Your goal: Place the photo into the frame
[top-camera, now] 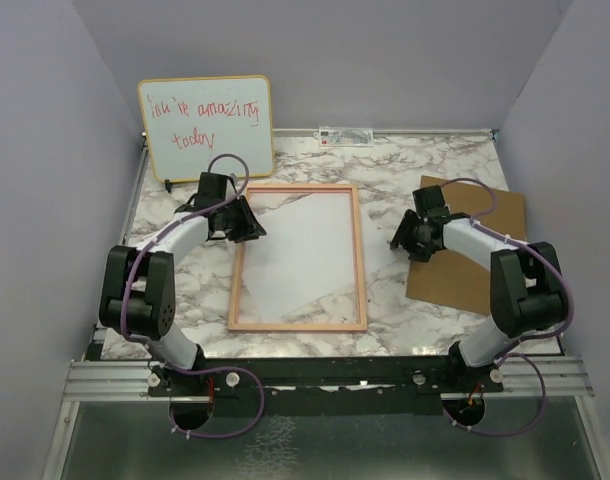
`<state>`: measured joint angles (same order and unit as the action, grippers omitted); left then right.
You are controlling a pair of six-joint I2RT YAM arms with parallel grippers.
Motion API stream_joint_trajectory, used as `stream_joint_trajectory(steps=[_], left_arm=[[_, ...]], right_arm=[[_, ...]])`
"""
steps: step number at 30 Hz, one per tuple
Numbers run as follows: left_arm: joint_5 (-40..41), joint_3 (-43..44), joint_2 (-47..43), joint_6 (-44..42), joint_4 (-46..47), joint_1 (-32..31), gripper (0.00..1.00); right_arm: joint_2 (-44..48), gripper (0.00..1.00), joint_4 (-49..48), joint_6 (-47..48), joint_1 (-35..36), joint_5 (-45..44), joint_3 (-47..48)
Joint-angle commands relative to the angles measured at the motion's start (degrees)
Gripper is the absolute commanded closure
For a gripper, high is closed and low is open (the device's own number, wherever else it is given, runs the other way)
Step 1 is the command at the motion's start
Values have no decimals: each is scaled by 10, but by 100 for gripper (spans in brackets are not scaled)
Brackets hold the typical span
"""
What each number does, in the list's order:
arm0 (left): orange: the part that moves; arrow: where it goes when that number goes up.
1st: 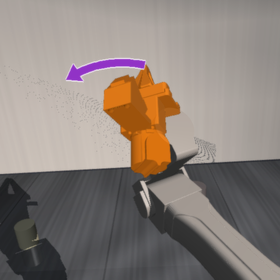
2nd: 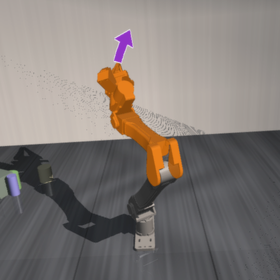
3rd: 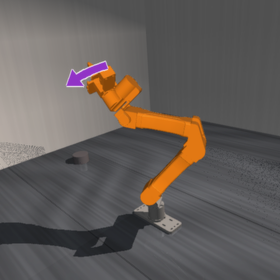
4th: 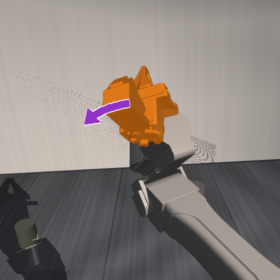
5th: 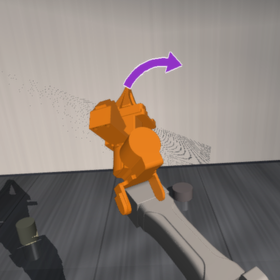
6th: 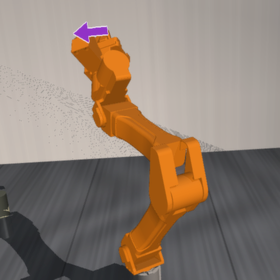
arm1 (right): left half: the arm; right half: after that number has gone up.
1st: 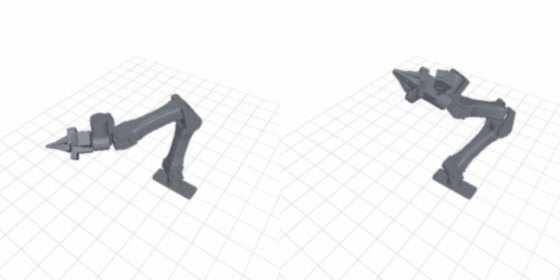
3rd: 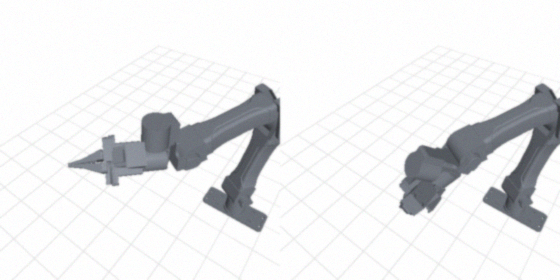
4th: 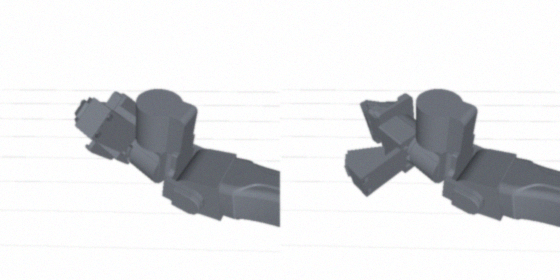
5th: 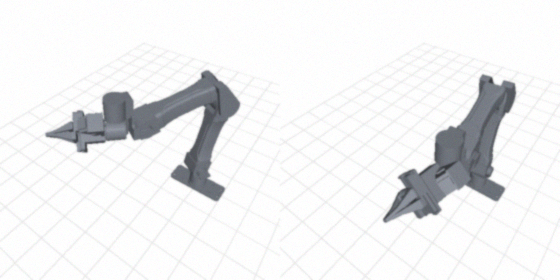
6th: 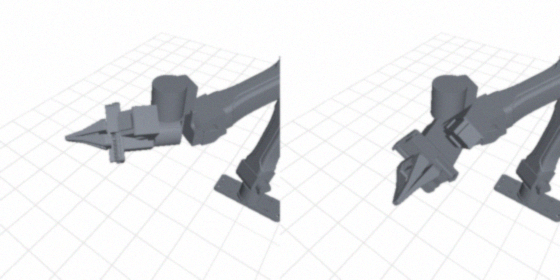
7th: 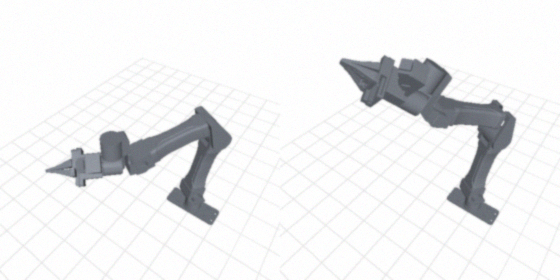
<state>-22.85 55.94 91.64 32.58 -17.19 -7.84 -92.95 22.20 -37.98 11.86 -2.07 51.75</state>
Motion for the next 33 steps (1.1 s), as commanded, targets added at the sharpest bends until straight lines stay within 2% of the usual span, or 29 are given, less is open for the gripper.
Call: stream_joint_trajectory(steps=[1, 5, 12, 18, 24, 28, 30, 33], left_arm=[[35, 20, 32, 12, 9, -59, 71], [65, 21, 67, 21, 21, -104, 74], [92, 37, 105, 23, 22, -154, 77], [101, 44, 85, 21, 10, -161, 77], [171, 79, 38, -5, -37, -161, 75], [206, 97, 22, -15, -55, -160, 71], [222, 103, 21, -18, -61, -160, 69], [245, 108, 24, -18, -71, -155, 64]], right_arm=[[-11, 39, 0, 25, -5, 59, -34], [-26, 39, -44, 40, -5, 137, -42], [-38, 38, -86, 43, -10, 190, -70], [-40, 38, -114, 51, -16, 233, -87], [-40, 38, -154, 68, -21, 302, -97], [-35, 31, -196, 68, -22, 360, -107], [-32, 25, -215, 60, -22, 369, -114], [-30, 23, -257, 41, -25, 378, -122]])
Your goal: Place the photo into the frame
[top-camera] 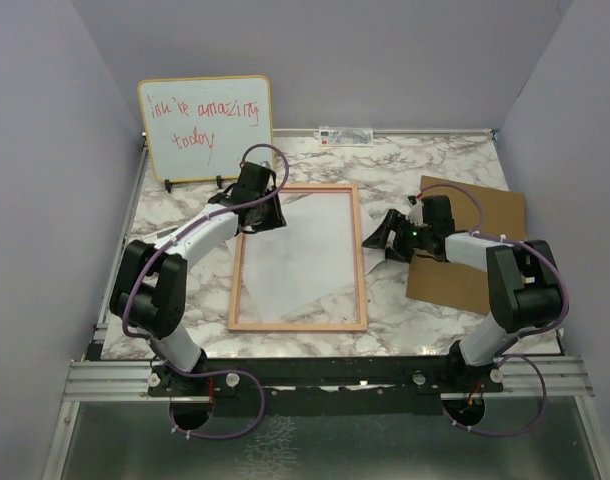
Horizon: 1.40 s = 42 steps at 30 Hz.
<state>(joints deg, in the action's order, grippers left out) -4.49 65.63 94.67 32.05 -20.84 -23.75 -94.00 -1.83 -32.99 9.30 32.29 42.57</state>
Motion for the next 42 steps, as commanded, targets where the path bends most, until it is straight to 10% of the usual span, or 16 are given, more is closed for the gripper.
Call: stream_joint_trajectory(steps=[1, 10, 16, 26, 42], left_arm=[[64, 12, -6, -11, -36, 7, 63], [51, 15, -6, -2, -40, 49, 58], [46, 16, -8, 4, -40, 65, 58], [57, 0, -17, 17, -40, 94, 52], [48, -9, -40, 12, -40, 142, 34]], right_arm=[[-21, 23, -30, -19, 0, 37, -34], [-20, 39, -323, -180, -11, 96, -132], [15, 38, -340, -193, -14, 38, -162], [0, 99, -374, -186, -14, -4, -157], [-62, 99, -862, -379, -14, 99, -206]])
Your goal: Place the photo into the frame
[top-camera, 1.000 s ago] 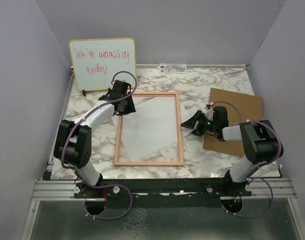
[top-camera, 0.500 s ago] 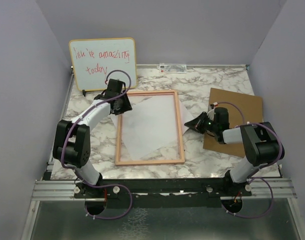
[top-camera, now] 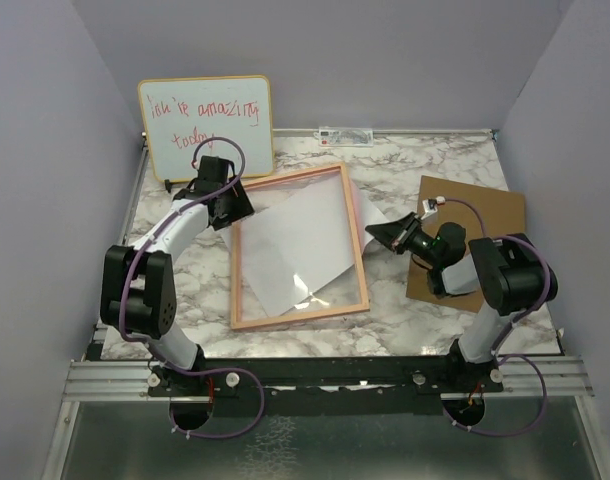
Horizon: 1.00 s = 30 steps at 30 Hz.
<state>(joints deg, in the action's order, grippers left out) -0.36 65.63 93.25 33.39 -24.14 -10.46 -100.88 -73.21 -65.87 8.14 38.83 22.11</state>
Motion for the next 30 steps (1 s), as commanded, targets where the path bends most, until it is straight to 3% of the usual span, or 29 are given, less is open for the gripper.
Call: stream_joint_trajectory(steps=[1, 20, 27, 30], left_arm=[[6, -10, -27, -2, -7, 11, 34], [33, -34, -18, -25, -2, 27, 25], [10, -48, 0, -38, 7, 29, 23], [-12, -50, 0, -45, 14, 28, 23]], right_arm=[[17, 99, -145, -49, -2, 36, 1], [265, 99, 100, 44, -2, 18, 22], [296, 99, 229, 105, -2, 1, 45], [304, 99, 360, 150, -2, -48, 67]])
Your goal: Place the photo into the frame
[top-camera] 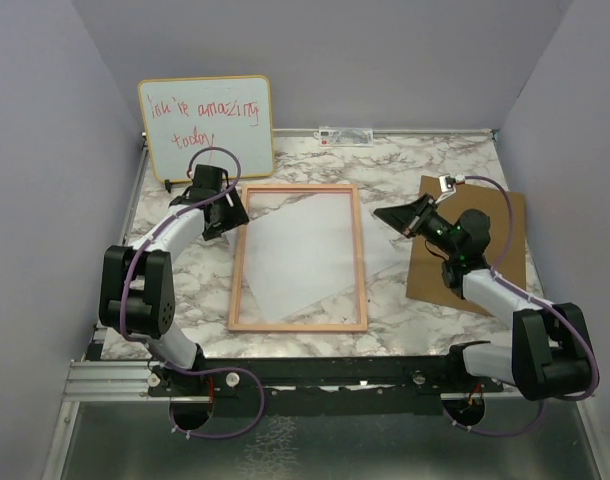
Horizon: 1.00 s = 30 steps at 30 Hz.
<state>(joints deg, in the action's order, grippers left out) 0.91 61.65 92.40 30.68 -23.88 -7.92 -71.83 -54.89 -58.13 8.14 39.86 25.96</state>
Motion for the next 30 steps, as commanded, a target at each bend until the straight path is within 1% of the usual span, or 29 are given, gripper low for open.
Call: stream_joint_trajectory(steps=[1, 2, 4, 6, 8, 9, 12, 17, 22, 23, 24, 27, 28, 30], left_arm=[[-33, -10, 7, -21, 13, 2, 22], [-40, -9, 5, -21, 16, 3, 22], [-69, -10, -2, -27, 26, 2, 22], [-86, -6, -8, -29, 32, -7, 22], [-85, -1, -14, -37, 35, -21, 22], [-83, 1, -17, -37, 37, -29, 22], [-93, 11, -15, -37, 55, -67, 22], [-94, 51, 10, -16, 80, -141, 22], [-110, 76, 33, 5, 135, -194, 22], [-111, 82, 40, 6, 143, -203, 22], [-111, 89, 49, 7, 150, -211, 22], [-102, 119, 86, 9, 155, -225, 24], [-107, 130, 100, 14, 159, -227, 26], [-129, 151, 130, 33, 182, -231, 30]], right_arm=[[16, 99, 233, 96, -2, -78, 40], [17, 94, 293, 112, -2, -110, 53], [14, 76, 394, 149, -2, -168, 74], [8, 58, 463, 159, -2, -217, 88], [-2, 46, 522, 157, -2, -250, 100], [-12, 44, 556, 151, -2, -264, 104], [-37, 41, 599, 136, -2, -293, 105], [-70, 41, 618, 138, -7, -313, 113], [-108, 40, 643, 143, -22, -313, 126], [-112, 41, 633, 145, -24, -302, 123], [-113, 44, 610, 152, -24, -280, 118], [-122, 53, 539, 170, -24, -192, 117], [-131, 54, 541, 173, -24, -187, 128], [-154, 54, 585, 168, -24, -217, 157]])
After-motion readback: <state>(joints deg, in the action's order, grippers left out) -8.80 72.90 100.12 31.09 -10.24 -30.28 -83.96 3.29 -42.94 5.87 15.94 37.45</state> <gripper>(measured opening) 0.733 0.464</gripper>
